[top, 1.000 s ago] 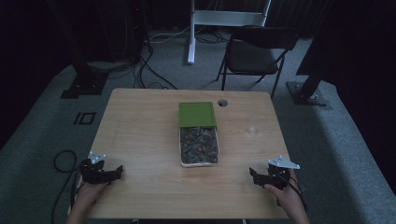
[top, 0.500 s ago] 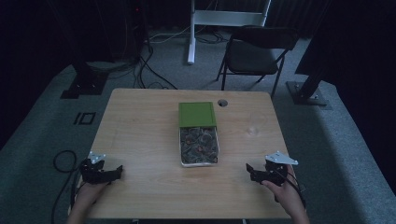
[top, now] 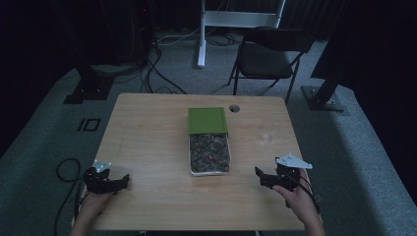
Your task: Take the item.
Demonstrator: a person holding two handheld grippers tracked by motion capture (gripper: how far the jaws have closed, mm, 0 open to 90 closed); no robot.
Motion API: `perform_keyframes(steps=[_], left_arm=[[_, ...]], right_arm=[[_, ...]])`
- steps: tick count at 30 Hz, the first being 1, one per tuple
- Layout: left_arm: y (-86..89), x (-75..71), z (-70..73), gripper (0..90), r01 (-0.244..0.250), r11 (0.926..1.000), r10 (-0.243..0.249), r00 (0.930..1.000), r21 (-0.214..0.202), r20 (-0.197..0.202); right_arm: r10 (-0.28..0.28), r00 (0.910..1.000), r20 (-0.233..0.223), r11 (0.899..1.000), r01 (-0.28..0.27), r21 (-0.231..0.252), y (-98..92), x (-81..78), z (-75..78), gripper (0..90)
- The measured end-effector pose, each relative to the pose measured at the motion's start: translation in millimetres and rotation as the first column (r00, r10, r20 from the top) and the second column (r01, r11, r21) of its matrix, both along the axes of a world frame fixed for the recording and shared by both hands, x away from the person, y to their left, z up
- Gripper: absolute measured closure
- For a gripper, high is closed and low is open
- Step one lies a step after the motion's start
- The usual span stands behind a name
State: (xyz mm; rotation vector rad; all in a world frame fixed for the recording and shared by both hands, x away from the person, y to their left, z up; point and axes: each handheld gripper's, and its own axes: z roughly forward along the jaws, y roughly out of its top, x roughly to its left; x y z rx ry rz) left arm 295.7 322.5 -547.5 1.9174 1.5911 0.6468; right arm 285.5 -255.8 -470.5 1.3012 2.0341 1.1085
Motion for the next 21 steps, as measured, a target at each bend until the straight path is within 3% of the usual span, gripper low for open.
perform_keyframes(steps=[5, 13, 21], left_arm=[[0.0, 0.0, 0.0, 0.5, 0.000, 1.0000, 0.000, 1.0000, 0.000, 0.000], [0.0, 0.0, 0.0, 0.5, -0.001, 1.0000, 0.001, 1.0000, 0.000, 0.001], [0.0, 0.0, 0.0, 0.5, 0.000, 1.0000, 0.000, 1.0000, 0.000, 0.000]], right_arm=[[0.014, 0.9999, 0.008, 1.000, -0.014, -0.005, 5.2, 3.1, 4.5, 12.1], [0.064, 0.9973, 0.035, 0.997, -0.066, 0.042, 19.6, 2.4, 20.0, 12.1], [0.100, 0.9936, 0.052, 0.994, -0.102, 0.033, 34.0, 3.7, 25.9, 12.4]])
